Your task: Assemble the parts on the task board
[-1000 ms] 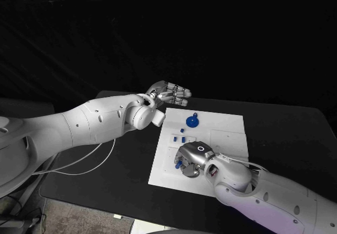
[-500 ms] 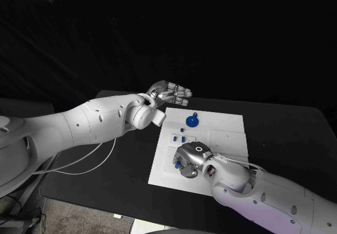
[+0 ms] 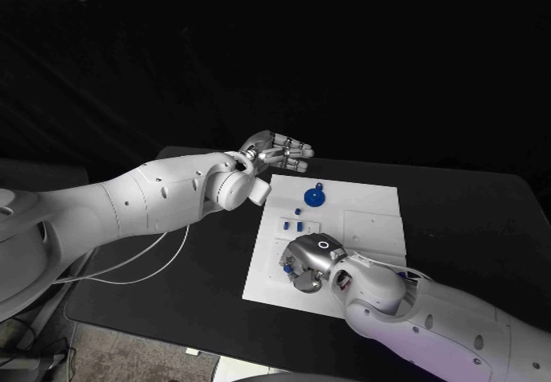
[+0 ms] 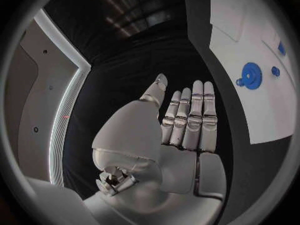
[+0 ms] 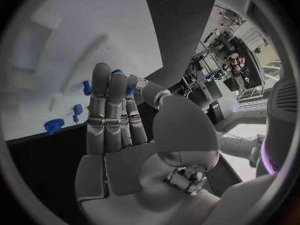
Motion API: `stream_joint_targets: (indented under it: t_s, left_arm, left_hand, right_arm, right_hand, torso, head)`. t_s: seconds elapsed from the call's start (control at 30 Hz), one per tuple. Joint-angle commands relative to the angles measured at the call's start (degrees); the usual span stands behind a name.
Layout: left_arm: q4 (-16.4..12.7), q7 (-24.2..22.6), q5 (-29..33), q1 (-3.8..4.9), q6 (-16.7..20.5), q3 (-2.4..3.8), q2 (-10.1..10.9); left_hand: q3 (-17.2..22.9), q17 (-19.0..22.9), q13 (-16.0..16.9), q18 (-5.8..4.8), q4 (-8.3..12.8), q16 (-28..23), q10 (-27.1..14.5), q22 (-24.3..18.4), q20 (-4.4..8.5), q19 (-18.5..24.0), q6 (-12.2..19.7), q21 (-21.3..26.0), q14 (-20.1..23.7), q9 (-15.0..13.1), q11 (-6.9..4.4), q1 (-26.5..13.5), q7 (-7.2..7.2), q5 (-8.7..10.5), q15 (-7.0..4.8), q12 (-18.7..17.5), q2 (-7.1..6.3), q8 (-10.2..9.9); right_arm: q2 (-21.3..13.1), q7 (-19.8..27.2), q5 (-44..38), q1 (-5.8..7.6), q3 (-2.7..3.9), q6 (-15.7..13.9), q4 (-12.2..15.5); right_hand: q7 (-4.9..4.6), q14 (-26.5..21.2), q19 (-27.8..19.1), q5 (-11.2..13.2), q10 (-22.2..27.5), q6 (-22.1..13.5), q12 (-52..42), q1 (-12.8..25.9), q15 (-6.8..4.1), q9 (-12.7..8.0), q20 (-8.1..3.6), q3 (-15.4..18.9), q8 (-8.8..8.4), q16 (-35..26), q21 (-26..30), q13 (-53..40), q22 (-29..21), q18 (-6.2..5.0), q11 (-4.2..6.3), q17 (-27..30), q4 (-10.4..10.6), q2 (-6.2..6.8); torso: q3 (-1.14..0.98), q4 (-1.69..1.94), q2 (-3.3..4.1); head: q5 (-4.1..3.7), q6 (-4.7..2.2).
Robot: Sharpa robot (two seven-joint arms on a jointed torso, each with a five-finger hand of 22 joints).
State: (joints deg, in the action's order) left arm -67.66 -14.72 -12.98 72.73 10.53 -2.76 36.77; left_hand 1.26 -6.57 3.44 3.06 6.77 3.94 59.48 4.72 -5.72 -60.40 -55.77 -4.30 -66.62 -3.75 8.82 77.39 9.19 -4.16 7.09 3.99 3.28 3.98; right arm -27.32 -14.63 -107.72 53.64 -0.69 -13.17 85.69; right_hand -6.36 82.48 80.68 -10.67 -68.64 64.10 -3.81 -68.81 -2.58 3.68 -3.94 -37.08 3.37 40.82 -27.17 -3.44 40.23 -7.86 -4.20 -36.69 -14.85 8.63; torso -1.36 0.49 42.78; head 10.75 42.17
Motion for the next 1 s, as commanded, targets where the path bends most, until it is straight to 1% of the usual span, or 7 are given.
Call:
stream_joint_targets:
  t_s: [0.03,0.53,0.63,0.7,0.8,0.9,1.0]
  left_arm:
    - [-0.1,-0.2,-0.2,0.02,-0.5,0.05,0.0]
    - [-0.1,0.1,-0.2,0.02,-0.9,0.05,0.1]
    - [-0.1,0.1,-0.2,0.02,-0.9,0.05,0.1]
    - [-0.1,0.1,-0.2,0.02,-0.9,0.05,0.1]
    - [0.0,0.1,-0.2,0.02,-0.9,0.05,0.1]
    - [0.0,0.1,-0.2,0.02,-1.0,0.05,0.1]
    - [0.1,0.1,-0.2,0.02,-1.0,0.05,0.3]
  left_hand:
    - [-0.1,0.1,0.0,0.02,-0.1,-0.2,-0.3,-0.1,-0.15,-0.2,0.2,-0.3,0.4,-0.1,-0.09,0.1,0.02,0.26,-0.12,0.0,0.10,0.0]
    - [-0.1,0.1,0.0,0.12,-0.2,-0.1,-0.4,-0.1,-0.24,-0.1,0.3,-0.3,0.5,-0.1,-0.06,0.0,0.04,0.33,-0.07,0.1,0.08,0.0]
    - [-0.1,0.1,0.0,0.12,-0.2,-0.1,-0.4,-0.1,-0.24,-0.1,0.3,-0.3,0.5,-0.1,-0.06,0.0,0.04,0.33,-0.07,0.1,0.08,0.0]
    - [-0.1,0.1,0.0,0.12,-0.2,-0.1,-0.4,-0.1,-0.24,-0.1,0.3,-0.3,0.5,-0.1,-0.06,0.0,0.04,0.33,-0.07,0.1,0.08,0.0]
    - [-0.1,0.1,0.0,0.12,-0.2,-0.1,-0.4,-0.1,-0.24,-0.1,0.3,-0.3,0.5,-0.1,-0.06,0.0,0.04,0.33,-0.07,0.1,0.08,0.0]
    - [-0.1,0.1,0.0,0.12,-0.2,-0.1,-0.4,-0.1,-0.24,-0.1,0.3,-0.3,0.5,-0.1,-0.06,0.0,0.04,0.33,-0.07,0.1,0.08,0.0]
    - [-0.1,0.1,0.0,0.12,-0.2,-0.1,-0.4,-0.1,-0.24,-0.1,0.3,-0.3,0.5,-0.1,-0.06,0.0,0.04,0.33,-0.07,0.1,0.08,0.0]
  right_arm:
    - [-0.1,0.7,1.4,-0.09,-0.04,0.7,-0.1]
    - [-0.9,1.3,4.2,-0.08,-0.05,-1.4,-0.1]
    - [-1.1,1.6,5.0,-0.08,-0.05,-2.4,0.0]
    - [-1.3,1.8,5.7,-0.08,-0.04,-3.1,0.1]
    - [-1.9,2.3,6.9,-0.08,-0.03,-4.2,0.6]
    - [-2.8,2.8,8.6,-0.06,0.19,-5.3,1.6]
    - [-3.8,3.7,11.0,-0.02,1.00,-6.0,2.8]
  right_hand:
    - [0.02,-0.1,0.2,0.0,1.0,-0.8,0.3,0.0,0.51,0.0,0.54,0.4,0.19,-0.1,0.5,0.1,-0.2,-0.48,-0.17,0.2,0.2,0.68]
    - [-0.14,-0.6,0.6,0.0,6.0,-2.2,0.2,-0.6,1.18,-0.1,1.24,2.5,0.16,-0.6,2.7,0.1,-0.8,-1.01,-1.29,1.5,0.8,1.38]
    - [0.95,-1.1,0.7,-0.9,9.5,-6.5,-0.1,-1.7,1.64,-0.1,1.63,6.8,0.33,-0.9,3.8,0.0,-1.6,-1.13,-1.89,1.9,1.3,1.74]
    - [1.16,-1.3,1.2,-1.4,11.0,-11.4,-0.3,-3.1,2.02,-0.2,2.04,11.4,0.10,-1.0,5.2,0.0,-2.8,-1.28,-2.29,2.2,2.5,1.81]
    - [1.75,-1.5,2.3,-1.9,11.8,-14.6,-0.8,-4.3,2.22,-0.4,2.31,15.4,-0.03,-0.7,6.9,0.0,-4.3,-1.37,-2.41,2.4,4.7,1.97]
    - [3.02,-1.6,3.0,-1.5,12.2,-18.9,-1.0,-5.4,2.26,-0.5,2.33,16.8,-0.22,-0.6,7.9,0.0,-5.2,-1.45,-2.47,2.7,5.7,2.23]
    - [3.09,-1.6,3.2,-1.3,12.1,-20.4,-1.1,-5.6,2.27,-0.6,2.37,17.2,-0.29,-0.5,8.2,0.0,-5.3,-1.44,-2.44,2.7,5.9,2.27]
  torso:
    - [-0.02,-0.01,-0.01]
    - [-0.13,-0.04,0.02]
    - [-0.09,-0.04,-0.01]
    - [-0.07,-0.07,-0.04]
    - [-0.07,-0.10,-0.07]
    - [-0.11,-0.12,-0.08]
    - [-0.17,-0.23,-0.09]
  head:
    - [0.08,0.08]
    - [0.02,0.07]
    - [-0.13,-0.04]
    - [-0.17,-0.08]
    - [-0.22,-0.13]
    - [-0.24,-0.18]
    - [-0.41,-0.30]
